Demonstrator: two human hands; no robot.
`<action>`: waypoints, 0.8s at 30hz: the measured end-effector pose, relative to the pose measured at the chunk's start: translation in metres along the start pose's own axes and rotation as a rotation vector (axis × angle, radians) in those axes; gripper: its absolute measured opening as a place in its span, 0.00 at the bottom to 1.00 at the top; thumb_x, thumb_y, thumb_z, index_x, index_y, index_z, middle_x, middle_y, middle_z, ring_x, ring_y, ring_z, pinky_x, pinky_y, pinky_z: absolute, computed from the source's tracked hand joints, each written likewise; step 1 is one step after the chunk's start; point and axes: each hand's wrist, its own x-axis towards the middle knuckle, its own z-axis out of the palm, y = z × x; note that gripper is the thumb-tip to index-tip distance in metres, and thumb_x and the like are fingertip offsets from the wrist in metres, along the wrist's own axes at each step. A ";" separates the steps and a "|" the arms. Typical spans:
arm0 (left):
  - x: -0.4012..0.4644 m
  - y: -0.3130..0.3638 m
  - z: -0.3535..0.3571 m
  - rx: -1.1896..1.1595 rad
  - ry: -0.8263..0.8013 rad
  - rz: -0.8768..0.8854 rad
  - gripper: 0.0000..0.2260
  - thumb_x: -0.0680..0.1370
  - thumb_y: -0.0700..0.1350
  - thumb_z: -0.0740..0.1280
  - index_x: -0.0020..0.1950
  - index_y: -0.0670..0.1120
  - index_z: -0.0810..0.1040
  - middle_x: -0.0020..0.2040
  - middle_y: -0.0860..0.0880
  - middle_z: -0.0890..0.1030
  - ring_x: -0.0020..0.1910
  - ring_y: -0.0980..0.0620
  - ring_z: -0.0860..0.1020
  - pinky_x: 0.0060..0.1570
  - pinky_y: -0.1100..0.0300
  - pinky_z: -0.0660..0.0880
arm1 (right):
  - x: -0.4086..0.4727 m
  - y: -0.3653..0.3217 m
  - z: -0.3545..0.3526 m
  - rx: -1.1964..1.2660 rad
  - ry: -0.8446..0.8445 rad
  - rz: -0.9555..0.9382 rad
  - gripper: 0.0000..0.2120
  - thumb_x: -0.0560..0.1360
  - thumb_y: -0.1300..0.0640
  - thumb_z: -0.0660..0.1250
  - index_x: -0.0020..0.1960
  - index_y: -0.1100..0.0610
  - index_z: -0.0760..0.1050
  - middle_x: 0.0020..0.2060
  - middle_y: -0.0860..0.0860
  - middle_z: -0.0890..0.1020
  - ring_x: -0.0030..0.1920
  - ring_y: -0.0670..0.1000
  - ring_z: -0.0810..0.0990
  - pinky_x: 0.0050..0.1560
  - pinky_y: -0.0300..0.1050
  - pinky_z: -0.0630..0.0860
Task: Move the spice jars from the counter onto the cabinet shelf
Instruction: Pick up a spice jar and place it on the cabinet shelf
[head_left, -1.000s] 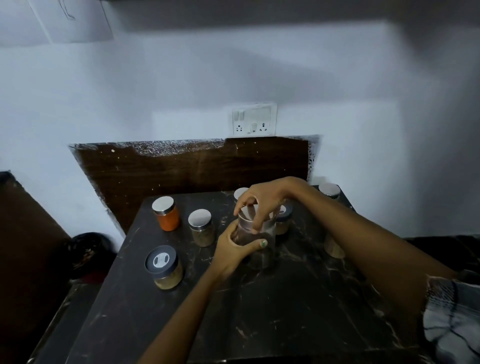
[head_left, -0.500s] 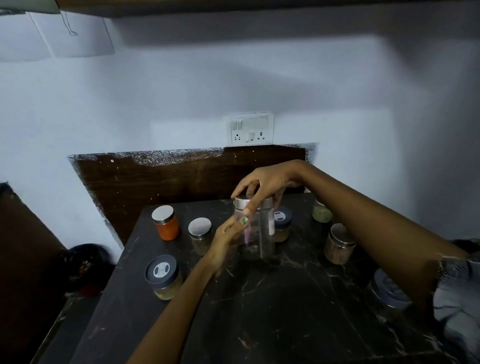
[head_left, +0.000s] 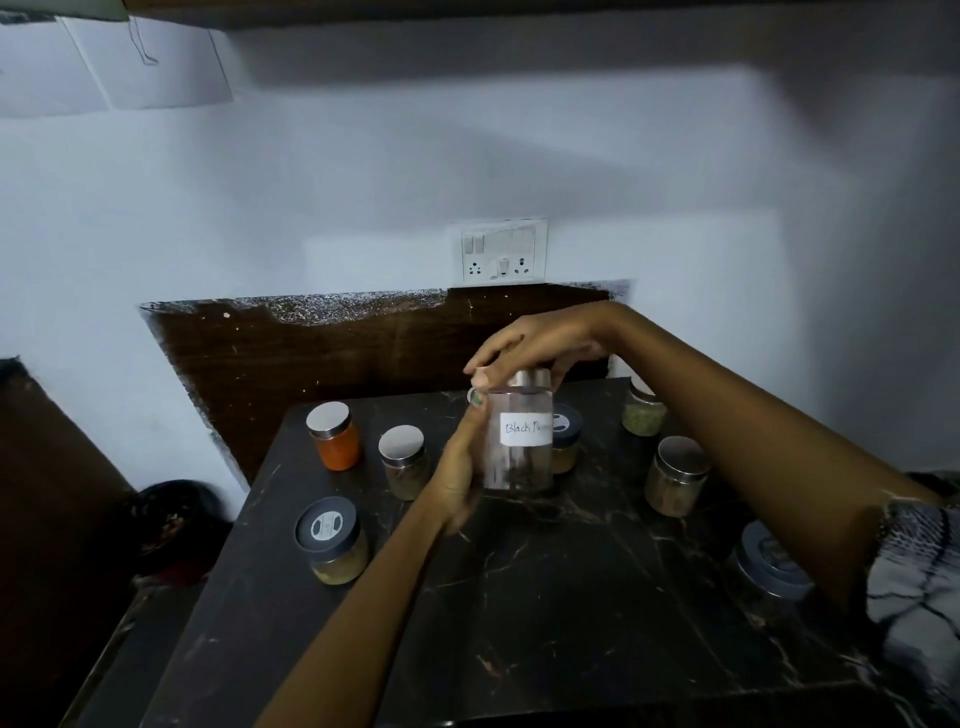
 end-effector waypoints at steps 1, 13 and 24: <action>0.000 -0.001 -0.001 -0.044 0.013 0.005 0.38 0.61 0.69 0.71 0.65 0.50 0.73 0.60 0.44 0.81 0.59 0.45 0.79 0.58 0.45 0.75 | -0.002 0.004 0.001 0.063 -0.001 -0.047 0.22 0.66 0.43 0.73 0.58 0.43 0.76 0.57 0.48 0.79 0.57 0.52 0.79 0.50 0.49 0.80; -0.003 -0.002 -0.006 -0.128 0.000 -0.043 0.41 0.63 0.69 0.69 0.70 0.48 0.70 0.63 0.41 0.78 0.62 0.42 0.77 0.60 0.41 0.73 | 0.000 0.021 0.028 0.263 0.349 -0.157 0.19 0.66 0.47 0.75 0.52 0.57 0.82 0.43 0.48 0.84 0.47 0.47 0.82 0.43 0.39 0.79; -0.011 0.002 -0.009 -0.156 0.033 -0.046 0.31 0.70 0.66 0.62 0.66 0.47 0.74 0.60 0.41 0.80 0.59 0.42 0.79 0.53 0.45 0.78 | -0.006 0.010 0.040 0.277 0.344 -0.136 0.25 0.64 0.41 0.73 0.55 0.56 0.79 0.45 0.50 0.82 0.46 0.48 0.80 0.39 0.39 0.74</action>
